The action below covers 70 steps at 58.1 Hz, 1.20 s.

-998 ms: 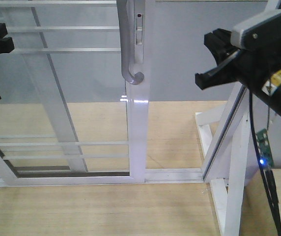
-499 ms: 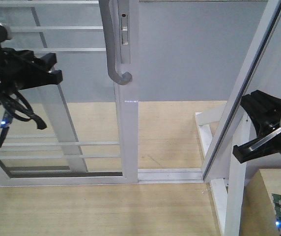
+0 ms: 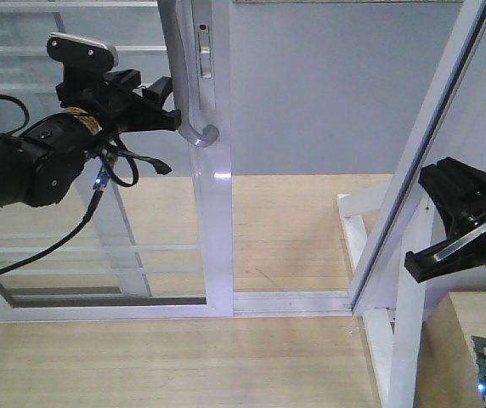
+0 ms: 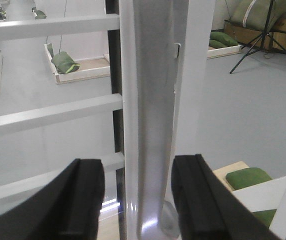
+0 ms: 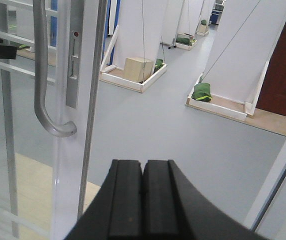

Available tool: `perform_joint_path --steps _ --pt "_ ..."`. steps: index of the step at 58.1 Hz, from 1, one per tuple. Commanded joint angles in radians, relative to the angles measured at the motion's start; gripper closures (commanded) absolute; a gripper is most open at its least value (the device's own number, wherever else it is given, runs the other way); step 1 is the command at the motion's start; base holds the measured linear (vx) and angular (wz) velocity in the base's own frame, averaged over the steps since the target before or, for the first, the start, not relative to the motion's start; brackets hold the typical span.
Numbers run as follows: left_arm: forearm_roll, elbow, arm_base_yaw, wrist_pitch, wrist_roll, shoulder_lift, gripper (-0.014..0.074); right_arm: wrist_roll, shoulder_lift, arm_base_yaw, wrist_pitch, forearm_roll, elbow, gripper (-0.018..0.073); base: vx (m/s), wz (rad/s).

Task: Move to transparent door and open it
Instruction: 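Grasp the silver handle with the left gripper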

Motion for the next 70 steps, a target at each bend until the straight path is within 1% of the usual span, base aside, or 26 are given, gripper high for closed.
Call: perform_joint_path --steps 1,11,30,38,56,63,67,70 --pt "-0.003 -0.066 -0.006 -0.091 -0.013 -0.020 0.0162 -0.008 -0.009 -0.005 -0.089 0.000 -0.028 0.0566 0.00 0.00" --pt "-0.002 -0.124 -0.006 -0.078 -0.013 0.020 0.0162 -0.052 -0.009 -0.005 -0.089 0.000 -0.028 0.0566 0.00 0.00" --pt "-0.002 -0.211 -0.006 -0.055 -0.014 0.078 0.0162 -0.050 -0.009 -0.005 -0.089 0.001 -0.028 0.0566 0.00 0.00" --pt "-0.001 -0.258 -0.006 -0.028 -0.065 0.106 0.0162 -0.050 -0.009 -0.005 -0.089 0.001 -0.028 0.0566 0.00 0.00" --pt "-0.005 -0.332 -0.004 -0.016 -0.063 0.154 0.0168 -0.050 -0.009 -0.005 -0.088 0.001 -0.028 0.0566 0.00 0.00" --pt "-0.022 -0.347 -0.004 -0.009 -0.063 0.162 0.0221 -0.050 -0.009 -0.005 -0.088 0.001 -0.028 0.0566 0.00 0.00" --pt "-0.022 -0.347 -0.004 0.005 -0.062 0.159 0.0278 -0.050 -0.009 -0.005 -0.088 0.001 -0.028 0.0566 0.00 0.00" --pt "-0.022 -0.347 -0.004 0.020 -0.059 0.154 0.0336 -0.050 -0.009 -0.005 -0.088 0.001 -0.028 0.0566 0.00 0.00"
